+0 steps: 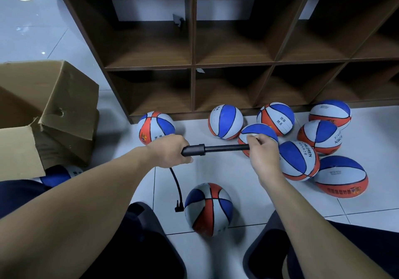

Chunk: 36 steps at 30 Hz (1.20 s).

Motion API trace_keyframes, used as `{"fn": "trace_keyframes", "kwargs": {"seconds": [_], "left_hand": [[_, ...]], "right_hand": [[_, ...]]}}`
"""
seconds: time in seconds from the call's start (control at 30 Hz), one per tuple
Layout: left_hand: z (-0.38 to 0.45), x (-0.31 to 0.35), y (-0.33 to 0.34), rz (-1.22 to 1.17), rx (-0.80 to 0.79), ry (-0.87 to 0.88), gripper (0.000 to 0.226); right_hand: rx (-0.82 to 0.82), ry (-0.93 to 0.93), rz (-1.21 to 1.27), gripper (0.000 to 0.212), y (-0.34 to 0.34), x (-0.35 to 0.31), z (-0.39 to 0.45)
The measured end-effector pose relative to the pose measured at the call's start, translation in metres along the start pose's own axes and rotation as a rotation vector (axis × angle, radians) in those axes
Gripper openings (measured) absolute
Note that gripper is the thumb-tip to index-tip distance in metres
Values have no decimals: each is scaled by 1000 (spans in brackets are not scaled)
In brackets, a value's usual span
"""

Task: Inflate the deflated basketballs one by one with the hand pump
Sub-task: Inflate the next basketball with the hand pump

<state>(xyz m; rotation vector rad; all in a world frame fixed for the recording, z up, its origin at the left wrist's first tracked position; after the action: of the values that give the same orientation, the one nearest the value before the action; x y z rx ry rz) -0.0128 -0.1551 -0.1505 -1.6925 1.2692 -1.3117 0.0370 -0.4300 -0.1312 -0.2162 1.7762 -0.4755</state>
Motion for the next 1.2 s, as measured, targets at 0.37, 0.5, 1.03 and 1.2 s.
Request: {"fn": "trace_keyframes", "kwargs": {"seconds": [0.37,0.5,1.03,1.2], "left_hand": [[1,34,4,118,99,91,34],[1,43,2,124,127,100,37],[10,39,5,122,130,50,22],[11,28,1,99,133,-30,21]], "right_hand": [[84,-81,-4,29,23,7,-31],[14,-136,-41,28,34,-3,-47],[-243,-62,90,36,35,22,-34],[-340,-159,-117,39,23,63,-42]]}}
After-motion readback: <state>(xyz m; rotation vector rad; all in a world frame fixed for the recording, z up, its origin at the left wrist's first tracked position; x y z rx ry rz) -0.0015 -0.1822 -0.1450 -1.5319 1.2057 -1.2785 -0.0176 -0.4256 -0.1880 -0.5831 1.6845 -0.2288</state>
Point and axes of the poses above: each hand's wrist, its own z-axis towards the middle knuckle, its own y-axis out of the palm, x = y × z, the point moved 1 cm from there along z, towards the middle knuckle, and after that the axes turned 6 degrees about x, right-handed, at the moved point
